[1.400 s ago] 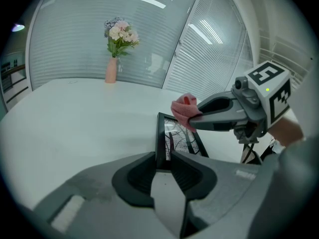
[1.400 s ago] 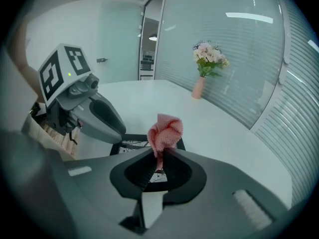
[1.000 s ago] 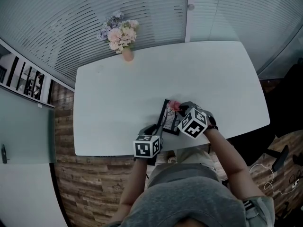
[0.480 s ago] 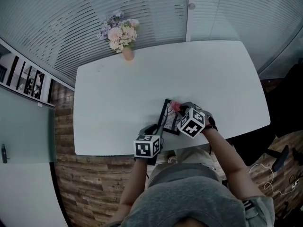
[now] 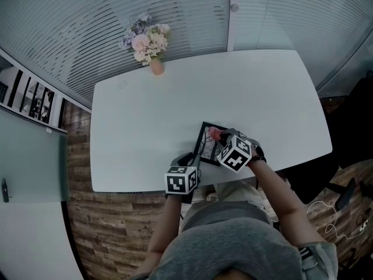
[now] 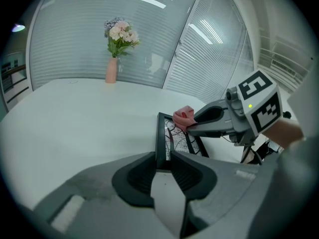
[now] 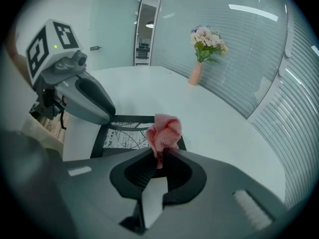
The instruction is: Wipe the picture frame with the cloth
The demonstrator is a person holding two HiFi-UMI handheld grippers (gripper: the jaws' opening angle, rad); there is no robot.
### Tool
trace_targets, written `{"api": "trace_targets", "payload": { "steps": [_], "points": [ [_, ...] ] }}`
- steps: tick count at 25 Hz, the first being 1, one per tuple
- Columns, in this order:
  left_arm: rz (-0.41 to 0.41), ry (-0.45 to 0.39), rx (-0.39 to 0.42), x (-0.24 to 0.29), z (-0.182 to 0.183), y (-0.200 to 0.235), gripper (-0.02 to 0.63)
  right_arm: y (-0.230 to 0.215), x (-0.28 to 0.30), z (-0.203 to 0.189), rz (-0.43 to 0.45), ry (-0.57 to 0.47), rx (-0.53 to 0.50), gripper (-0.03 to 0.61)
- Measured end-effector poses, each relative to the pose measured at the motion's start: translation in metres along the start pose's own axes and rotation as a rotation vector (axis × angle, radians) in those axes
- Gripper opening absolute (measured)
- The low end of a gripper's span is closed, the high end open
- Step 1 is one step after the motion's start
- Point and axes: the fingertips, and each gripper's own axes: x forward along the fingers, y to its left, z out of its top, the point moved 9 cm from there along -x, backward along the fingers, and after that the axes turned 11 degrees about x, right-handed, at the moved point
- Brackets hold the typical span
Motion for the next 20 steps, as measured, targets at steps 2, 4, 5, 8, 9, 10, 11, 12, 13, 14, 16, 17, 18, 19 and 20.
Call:
{"api": "trace_targets", "payload": {
  "steps": [2,4,5,8,9,10,11,12,13,14,16,17,18,19,20],
  "points": [
    [0.002,-0.001,0.000,0.000,0.000,0.000,0.091,0.003,-0.001,-0.001,0.006,0.000,0.002,0.038],
    [0.003,-0.002,0.000,0.000,-0.001,0.000,0.091,0.005,-0.001,-0.002,0.012,0.000,0.004,0.038],
    [0.003,-0.002,0.000,0.000,-0.001,-0.001,0.091,0.006,-0.002,-0.002,0.015,0.001,0.003,0.038],
    [0.004,-0.002,-0.002,-0.001,-0.001,-0.001,0.091,0.010,-0.004,-0.002,0.024,0.003,-0.002,0.038],
    [0.004,-0.002,-0.001,-0.001,-0.001,-0.001,0.091,0.012,-0.004,-0.002,0.026,0.003,-0.004,0.038],
    [0.005,-0.003,0.000,-0.001,-0.001,-0.001,0.091,0.013,-0.005,-0.003,0.029,0.003,-0.005,0.038],
    [0.006,-0.004,0.000,0.000,-0.001,-0.001,0.091,0.015,-0.005,-0.003,0.033,0.004,-0.007,0.038],
    [0.006,-0.004,0.001,0.000,-0.001,-0.001,0.091,0.016,-0.005,-0.003,0.036,0.004,-0.008,0.038],
    [0.007,-0.004,0.001,0.000,-0.001,-0.001,0.091,0.018,-0.005,-0.004,0.039,0.004,-0.011,0.038],
    [0.008,-0.004,0.001,0.000,-0.001,-0.001,0.091,0.019,-0.006,-0.004,0.042,0.005,-0.013,0.038],
    [0.010,-0.004,0.001,0.000,-0.001,-0.001,0.091,0.022,-0.006,-0.005,0.048,0.007,-0.018,0.038],
    [0.010,-0.005,0.001,0.000,-0.001,-0.001,0.091,0.024,-0.007,-0.005,0.052,0.008,-0.019,0.038],
    [0.010,-0.005,0.000,0.000,-0.001,-0.001,0.091,0.026,-0.007,-0.005,0.057,0.009,-0.021,0.038],
    [0.011,-0.005,0.000,0.000,-0.001,-0.001,0.091,0.027,-0.008,-0.005,0.060,0.010,-0.022,0.038],
    [0.011,-0.006,0.000,0.000,-0.001,-0.001,0.091,0.029,-0.009,-0.005,0.063,0.010,-0.025,0.038]
  ]
}}
